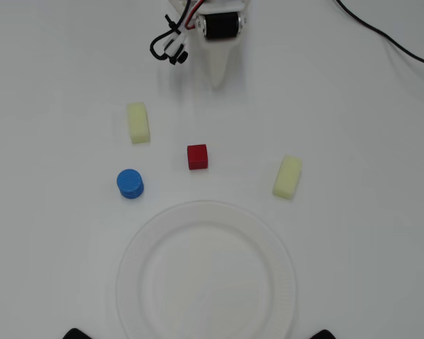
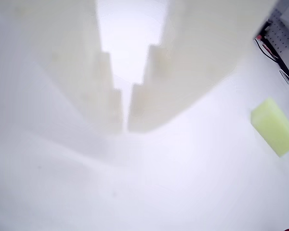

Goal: Grasp a red block and put it in the dish.

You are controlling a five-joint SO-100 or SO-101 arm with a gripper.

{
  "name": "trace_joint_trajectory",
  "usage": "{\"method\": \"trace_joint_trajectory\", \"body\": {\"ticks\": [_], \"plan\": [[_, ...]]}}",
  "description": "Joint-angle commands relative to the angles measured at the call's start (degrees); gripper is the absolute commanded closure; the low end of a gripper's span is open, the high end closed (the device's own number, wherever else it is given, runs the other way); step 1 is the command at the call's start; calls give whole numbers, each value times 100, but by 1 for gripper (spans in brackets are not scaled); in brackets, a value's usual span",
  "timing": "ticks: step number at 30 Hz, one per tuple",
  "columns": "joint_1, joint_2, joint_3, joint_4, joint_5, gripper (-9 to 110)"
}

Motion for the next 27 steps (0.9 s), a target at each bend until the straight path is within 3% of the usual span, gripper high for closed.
{"method": "trace_joint_trajectory", "body": {"ticks": [1,22,27], "plan": [[-9,1222,615,114,-211,101],[308,1195,483,123,-299,101],[466,-281,-800,79,-422,101]]}}
